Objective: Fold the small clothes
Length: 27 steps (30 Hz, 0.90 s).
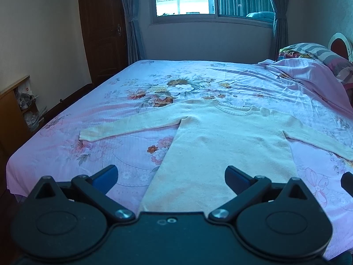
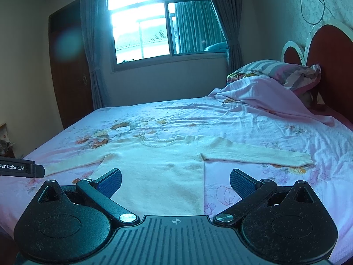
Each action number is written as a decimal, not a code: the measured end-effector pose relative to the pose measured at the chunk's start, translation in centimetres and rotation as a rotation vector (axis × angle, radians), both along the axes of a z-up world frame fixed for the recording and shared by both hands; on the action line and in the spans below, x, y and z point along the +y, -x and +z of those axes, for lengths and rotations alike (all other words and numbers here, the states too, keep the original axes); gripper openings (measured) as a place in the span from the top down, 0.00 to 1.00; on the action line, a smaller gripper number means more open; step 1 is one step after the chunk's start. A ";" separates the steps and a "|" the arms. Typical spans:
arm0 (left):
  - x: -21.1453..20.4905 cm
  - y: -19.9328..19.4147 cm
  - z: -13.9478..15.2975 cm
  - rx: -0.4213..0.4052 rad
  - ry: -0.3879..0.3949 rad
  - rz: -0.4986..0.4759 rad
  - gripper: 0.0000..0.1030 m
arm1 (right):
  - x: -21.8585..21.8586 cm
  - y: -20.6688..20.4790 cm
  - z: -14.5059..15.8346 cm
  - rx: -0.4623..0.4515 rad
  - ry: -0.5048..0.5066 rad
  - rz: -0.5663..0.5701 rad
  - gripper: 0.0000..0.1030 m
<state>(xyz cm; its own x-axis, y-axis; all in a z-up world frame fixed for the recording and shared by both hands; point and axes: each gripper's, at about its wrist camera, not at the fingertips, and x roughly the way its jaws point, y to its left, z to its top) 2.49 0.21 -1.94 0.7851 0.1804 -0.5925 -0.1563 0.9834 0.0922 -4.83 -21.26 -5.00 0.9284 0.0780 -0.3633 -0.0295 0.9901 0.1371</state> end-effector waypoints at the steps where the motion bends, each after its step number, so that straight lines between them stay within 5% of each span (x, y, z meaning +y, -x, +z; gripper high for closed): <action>1: 0.1 -0.1 -0.1 0.002 0.002 -0.001 0.01 | -0.1 0.0 -0.1 0.001 0.001 -0.002 0.00; 14: 1.8 -2.4 -2.1 0.038 0.021 0.022 0.02 | 0.8 -1.6 -1.6 0.025 0.030 -0.003 0.00; 27: 4.9 -7.1 -4.3 0.094 0.062 0.059 0.02 | 3.1 -7.5 -2.1 0.042 0.067 0.054 0.00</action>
